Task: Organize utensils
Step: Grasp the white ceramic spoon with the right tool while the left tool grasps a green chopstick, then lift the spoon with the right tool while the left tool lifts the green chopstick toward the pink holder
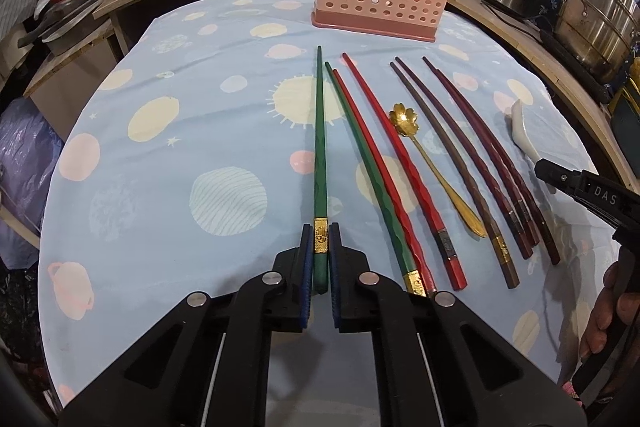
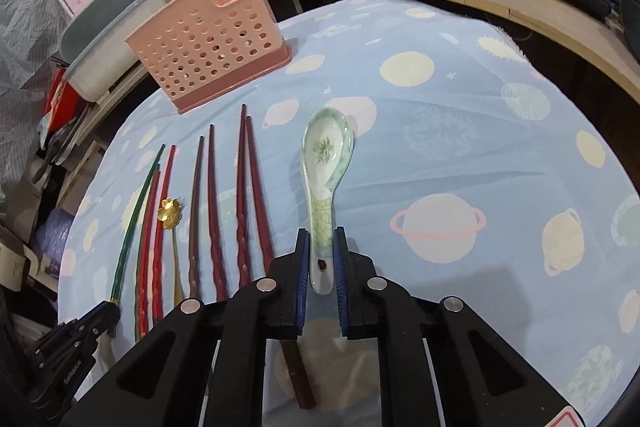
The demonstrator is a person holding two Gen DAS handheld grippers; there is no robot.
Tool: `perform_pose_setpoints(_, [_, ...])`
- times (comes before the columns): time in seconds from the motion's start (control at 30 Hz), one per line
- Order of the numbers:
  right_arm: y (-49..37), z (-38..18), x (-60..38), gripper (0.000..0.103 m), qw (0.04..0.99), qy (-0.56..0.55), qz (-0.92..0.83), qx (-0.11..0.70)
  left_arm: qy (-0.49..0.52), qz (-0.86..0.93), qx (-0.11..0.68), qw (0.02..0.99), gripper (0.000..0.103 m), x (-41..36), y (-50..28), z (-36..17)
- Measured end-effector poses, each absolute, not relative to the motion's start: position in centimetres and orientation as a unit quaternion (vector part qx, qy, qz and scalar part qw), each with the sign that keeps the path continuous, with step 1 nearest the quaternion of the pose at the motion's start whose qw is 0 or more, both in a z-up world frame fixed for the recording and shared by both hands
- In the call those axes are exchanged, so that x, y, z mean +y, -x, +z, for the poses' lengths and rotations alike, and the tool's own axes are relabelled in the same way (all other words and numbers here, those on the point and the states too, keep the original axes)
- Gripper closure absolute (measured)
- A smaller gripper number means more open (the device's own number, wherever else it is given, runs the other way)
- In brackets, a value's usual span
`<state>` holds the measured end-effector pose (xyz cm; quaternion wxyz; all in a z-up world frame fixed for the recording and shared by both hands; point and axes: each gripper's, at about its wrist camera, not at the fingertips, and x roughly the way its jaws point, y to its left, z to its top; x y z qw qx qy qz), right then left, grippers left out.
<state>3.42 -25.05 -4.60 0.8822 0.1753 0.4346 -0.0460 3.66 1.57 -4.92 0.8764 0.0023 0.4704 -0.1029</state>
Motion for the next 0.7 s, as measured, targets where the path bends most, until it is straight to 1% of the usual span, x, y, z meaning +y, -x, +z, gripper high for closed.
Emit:
perform_pose_setpoints(0.33, [0.2, -0.6, -23.6, 0.092, 0.904, -0.16, -0.034, 0.396, 0.009, -0.103, 0.437, 0.893, 0.096, 2.5, -1.8, -1.7])
perform_pose_setpoints(0.7, [1.8, 2.9, -23.0, 0.092, 0.918, -0.158, -0.019, 0.364, 0.027, -0.104, 0.386, 0.916, 0.096, 3.8, -1.1, 3.2])
